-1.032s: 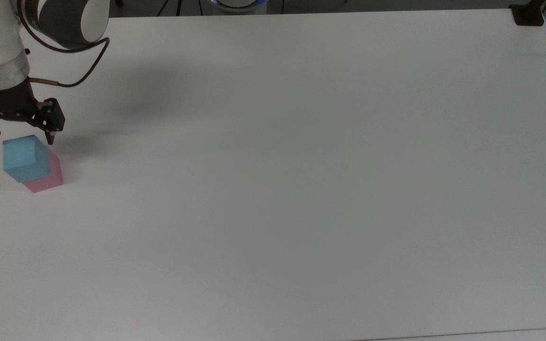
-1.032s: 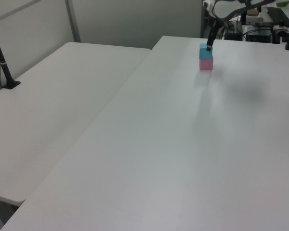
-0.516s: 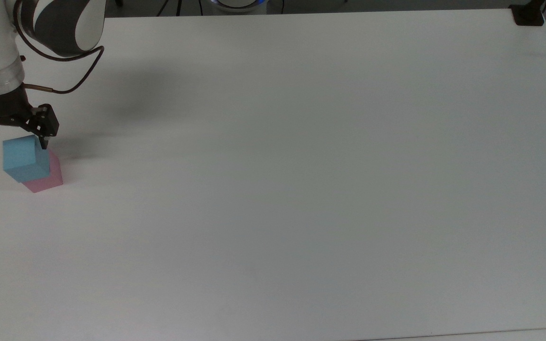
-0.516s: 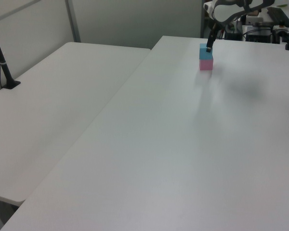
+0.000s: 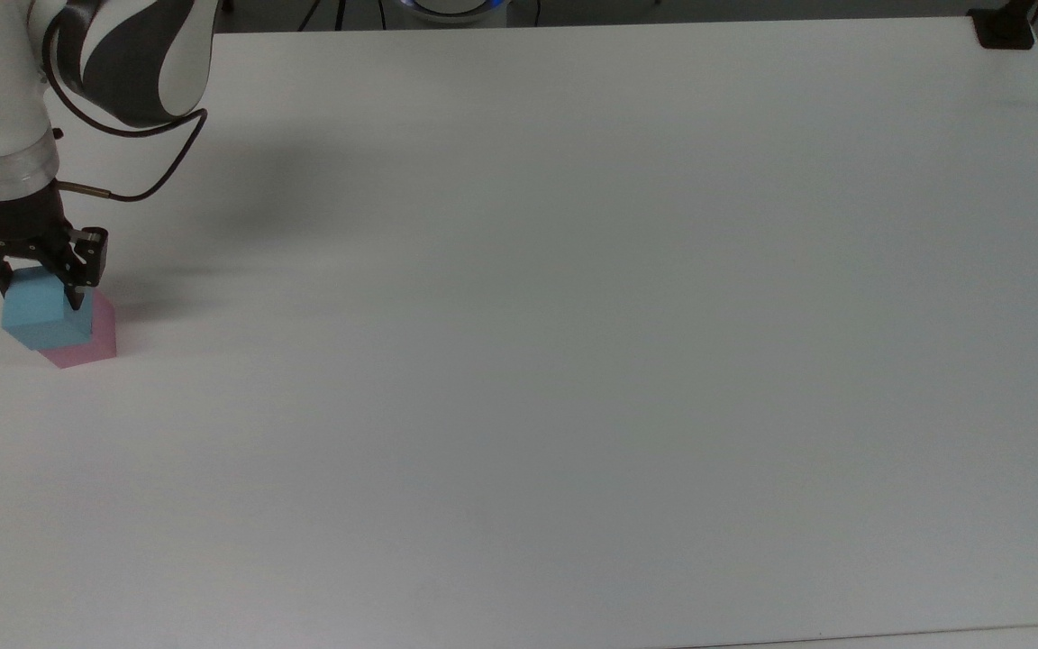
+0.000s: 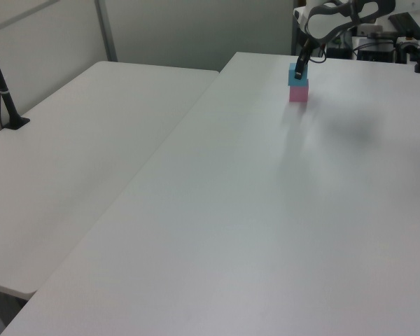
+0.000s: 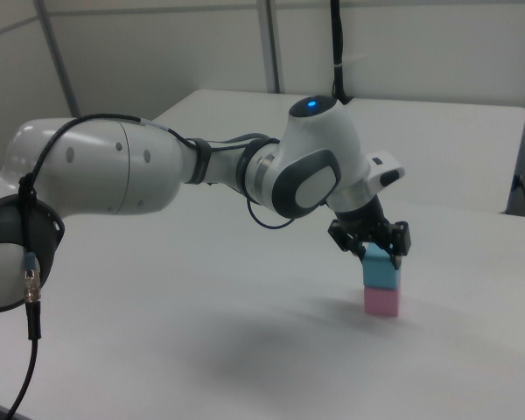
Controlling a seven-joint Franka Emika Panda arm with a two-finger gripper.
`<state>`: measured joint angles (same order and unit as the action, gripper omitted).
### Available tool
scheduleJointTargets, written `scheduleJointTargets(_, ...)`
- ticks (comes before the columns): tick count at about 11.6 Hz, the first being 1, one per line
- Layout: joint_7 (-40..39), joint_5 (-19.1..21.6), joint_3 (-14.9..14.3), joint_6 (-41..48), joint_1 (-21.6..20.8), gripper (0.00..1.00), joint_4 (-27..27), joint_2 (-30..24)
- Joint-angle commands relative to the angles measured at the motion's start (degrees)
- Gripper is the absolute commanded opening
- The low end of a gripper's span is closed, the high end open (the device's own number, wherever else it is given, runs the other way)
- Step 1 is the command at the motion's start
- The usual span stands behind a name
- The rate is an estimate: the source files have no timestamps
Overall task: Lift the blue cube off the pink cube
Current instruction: 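Lower the gripper around the blue cube and close on it, then lift the blue cube off the pink cube and carry it away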
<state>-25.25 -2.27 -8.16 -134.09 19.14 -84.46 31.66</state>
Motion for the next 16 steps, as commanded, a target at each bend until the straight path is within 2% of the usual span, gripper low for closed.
scheduleJointTargets(1,1.44,0.51,0.25,0.32,-2.16,0.28,-0.44,-2.73)
scheduleJointTargets(3,1.61,0.51,0.25,5.56,-5.23,0.29,-0.36,-4.23)
scheduleJointTargets(7,15.03,-1.86,0.16,5.86,-17.79,0.3,-4.12,-4.32)
scheduleJointTargets(10,24.71,-1.95,0.16,6.03,-27.29,0.32,-5.71,-4.32)
scheduleJointTargets(12,31.46,-1.95,0.16,6.56,-35.1,0.32,-6.16,-4.24)
scheduleJointTargets(16,39.65,-2.56,0.16,6.83,-46.53,0.36,-6.07,-3.45)
